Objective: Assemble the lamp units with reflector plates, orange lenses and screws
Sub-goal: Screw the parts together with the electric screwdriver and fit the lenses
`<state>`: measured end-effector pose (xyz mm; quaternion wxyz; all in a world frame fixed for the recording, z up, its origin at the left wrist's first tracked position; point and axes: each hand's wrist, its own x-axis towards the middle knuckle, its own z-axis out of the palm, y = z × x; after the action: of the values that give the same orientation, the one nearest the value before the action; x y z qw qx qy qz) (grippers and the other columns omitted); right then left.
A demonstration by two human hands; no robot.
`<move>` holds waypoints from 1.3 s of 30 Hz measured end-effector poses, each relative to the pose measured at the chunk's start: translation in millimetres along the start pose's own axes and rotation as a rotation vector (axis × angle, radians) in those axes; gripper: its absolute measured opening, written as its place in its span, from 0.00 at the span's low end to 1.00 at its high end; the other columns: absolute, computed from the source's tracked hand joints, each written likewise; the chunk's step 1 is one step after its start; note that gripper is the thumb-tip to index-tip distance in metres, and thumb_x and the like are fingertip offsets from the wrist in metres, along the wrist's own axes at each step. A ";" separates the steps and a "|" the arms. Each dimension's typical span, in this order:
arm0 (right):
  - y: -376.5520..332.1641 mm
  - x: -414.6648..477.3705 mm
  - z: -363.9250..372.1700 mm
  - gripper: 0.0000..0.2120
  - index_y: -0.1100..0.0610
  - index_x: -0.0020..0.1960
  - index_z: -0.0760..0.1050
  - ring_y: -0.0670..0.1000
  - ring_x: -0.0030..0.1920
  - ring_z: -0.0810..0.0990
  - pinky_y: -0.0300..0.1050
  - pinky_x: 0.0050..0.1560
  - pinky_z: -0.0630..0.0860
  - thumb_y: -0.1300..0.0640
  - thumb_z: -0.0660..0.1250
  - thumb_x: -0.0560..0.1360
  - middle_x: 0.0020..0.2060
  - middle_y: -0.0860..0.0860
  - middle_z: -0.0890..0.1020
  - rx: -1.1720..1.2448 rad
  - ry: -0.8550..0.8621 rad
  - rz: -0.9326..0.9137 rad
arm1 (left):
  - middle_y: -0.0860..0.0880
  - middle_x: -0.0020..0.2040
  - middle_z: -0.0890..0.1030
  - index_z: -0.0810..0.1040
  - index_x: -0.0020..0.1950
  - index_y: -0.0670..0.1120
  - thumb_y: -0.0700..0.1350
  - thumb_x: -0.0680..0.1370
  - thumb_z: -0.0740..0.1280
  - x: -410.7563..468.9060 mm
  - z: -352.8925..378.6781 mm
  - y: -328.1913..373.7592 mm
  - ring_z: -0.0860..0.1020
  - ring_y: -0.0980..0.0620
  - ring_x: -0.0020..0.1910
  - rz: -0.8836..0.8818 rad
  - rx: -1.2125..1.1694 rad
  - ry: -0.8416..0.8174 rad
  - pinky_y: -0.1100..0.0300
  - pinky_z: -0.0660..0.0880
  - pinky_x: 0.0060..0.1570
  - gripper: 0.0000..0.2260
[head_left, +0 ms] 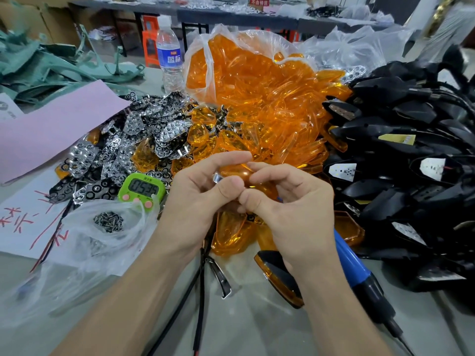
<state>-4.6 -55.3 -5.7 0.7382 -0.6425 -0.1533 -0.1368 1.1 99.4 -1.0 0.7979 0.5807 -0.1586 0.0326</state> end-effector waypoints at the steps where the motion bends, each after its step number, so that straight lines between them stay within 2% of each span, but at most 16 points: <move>1: -0.4 0.1 -1.2 0.10 0.57 0.45 0.84 0.57 0.42 0.88 0.47 0.40 0.84 0.66 0.80 0.66 0.50 0.53 0.87 0.026 -0.006 0.016 | 0.48 0.44 0.87 0.87 0.57 0.54 0.49 0.72 0.78 -0.8 0.1 0.9 0.83 0.53 0.39 0.014 0.023 -0.002 0.62 0.81 0.38 0.14; 4: -0.9 0.9 -5.6 0.10 0.59 0.43 0.84 0.58 0.39 0.87 0.46 0.39 0.84 0.70 0.79 0.66 0.50 0.55 0.87 0.076 -0.031 0.056 | 0.48 0.44 0.87 0.86 0.57 0.55 0.53 0.73 0.78 -2.4 1.2 3.0 0.84 0.53 0.38 0.031 0.076 -0.020 0.61 0.81 0.39 0.14; 7: -3.3 1.4 -5.5 0.11 0.58 0.42 0.84 0.54 0.41 0.88 0.41 0.40 0.83 0.71 0.79 0.66 0.48 0.52 0.88 0.080 -0.036 0.046 | 0.48 0.44 0.87 0.87 0.56 0.55 0.51 0.73 0.78 -2.8 1.7 2.5 0.83 0.53 0.36 0.000 0.051 -0.010 0.61 0.81 0.38 0.12; 10: -5.6 2.2 -6.6 0.11 0.58 0.42 0.84 0.51 0.41 0.88 0.38 0.40 0.83 0.71 0.79 0.65 0.46 0.50 0.88 0.066 -0.031 0.051 | 0.47 0.45 0.87 0.87 0.56 0.54 0.57 0.69 0.79 -3.3 3.0 2.2 0.83 0.52 0.36 -0.022 0.012 -0.008 0.61 0.81 0.38 0.17; 12: -7.6 2.1 -7.6 0.13 0.58 0.47 0.83 0.51 0.41 0.88 0.38 0.40 0.82 0.70 0.79 0.66 0.45 0.50 0.88 0.053 -0.038 0.083 | 0.46 0.44 0.87 0.87 0.55 0.54 0.59 0.67 0.81 -2.8 3.6 2.3 0.83 0.52 0.36 -0.047 -0.018 -0.001 0.62 0.81 0.37 0.19; 15: -11.9 0.3 -8.0 0.26 0.52 0.63 0.77 0.53 0.43 0.88 0.40 0.42 0.83 0.65 0.80 0.69 0.46 0.50 0.88 0.046 -0.063 0.193 | 0.46 0.43 0.86 0.88 0.55 0.52 0.59 0.65 0.82 -2.6 4.7 1.1 0.82 0.52 0.36 -0.080 -0.094 0.000 0.62 0.80 0.36 0.22; 18: -16.6 0.5 -11.0 0.24 0.48 0.64 0.78 0.56 0.48 0.88 0.49 0.49 0.84 0.59 0.78 0.71 0.49 0.52 0.88 0.032 -0.124 0.224 | 0.46 0.47 0.86 0.86 0.61 0.52 0.56 0.68 0.80 -2.5 4.6 0.5 0.84 0.51 0.42 -0.066 -0.180 -0.009 0.61 0.81 0.40 0.23; 21: -17.3 1.8 -15.6 0.21 0.48 0.62 0.82 0.55 0.52 0.87 0.56 0.55 0.84 0.62 0.76 0.72 0.53 0.51 0.87 -0.011 -0.126 0.184 | 0.46 0.53 0.86 0.82 0.68 0.55 0.53 0.74 0.76 -2.3 2.5 -1.6 0.85 0.48 0.50 0.024 -0.001 0.000 0.56 0.83 0.47 0.22; 23: -16.4 2.1 -18.5 0.21 0.47 0.59 0.84 0.55 0.51 0.87 0.57 0.54 0.84 0.62 0.76 0.69 0.51 0.51 0.88 -0.030 -0.088 0.177 | 0.49 0.56 0.86 0.82 0.67 0.57 0.53 0.76 0.74 -1.3 -1.3 -4.5 0.85 0.46 0.54 0.104 0.254 0.026 0.49 0.83 0.52 0.18; 25: -15.6 2.2 -21.4 0.21 0.45 0.58 0.85 0.56 0.51 0.87 0.58 0.53 0.84 0.61 0.76 0.68 0.50 0.51 0.88 -0.018 -0.069 0.189 | 0.51 0.56 0.84 0.84 0.63 0.60 0.55 0.76 0.73 0.1 -5.6 -5.6 0.82 0.48 0.56 0.145 0.422 0.039 0.52 0.80 0.53 0.15; 29: -9.9 2.2 -24.0 0.21 0.46 0.58 0.84 0.57 0.51 0.86 0.58 0.53 0.84 0.62 0.76 0.69 0.49 0.54 0.88 0.010 -0.117 0.225 | 0.48 0.51 0.86 0.86 0.56 0.56 0.54 0.70 0.77 0.2 -6.7 -3.1 0.84 0.50 0.50 0.059 0.343 0.007 0.57 0.81 0.47 0.15; 34: -5.0 1.8 -24.8 0.21 0.49 0.59 0.84 0.58 0.53 0.87 0.57 0.54 0.84 0.62 0.78 0.69 0.51 0.55 0.88 0.047 -0.128 0.252 | 0.48 0.48 0.88 0.87 0.54 0.54 0.51 0.69 0.78 -0.1 -5.2 -2.6 0.86 0.50 0.47 0.055 0.313 -0.016 0.57 0.82 0.46 0.14; 39: -3.8 1.6 -28.6 0.19 0.52 0.60 0.84 0.60 0.52 0.87 0.54 0.52 0.84 0.62 0.77 0.70 0.49 0.58 0.88 0.108 -0.157 0.278 | 0.49 0.41 0.88 0.88 0.50 0.50 0.49 0.67 0.79 -3.4 0.0 -5.4 0.84 0.55 0.36 0.089 0.293 0.090 0.62 0.80 0.37 0.13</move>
<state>-3.2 -84.1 -5.3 0.7693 -0.6256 -0.1272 0.0253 -0.8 98.1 -6.9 0.7087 0.6812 -0.1416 0.1166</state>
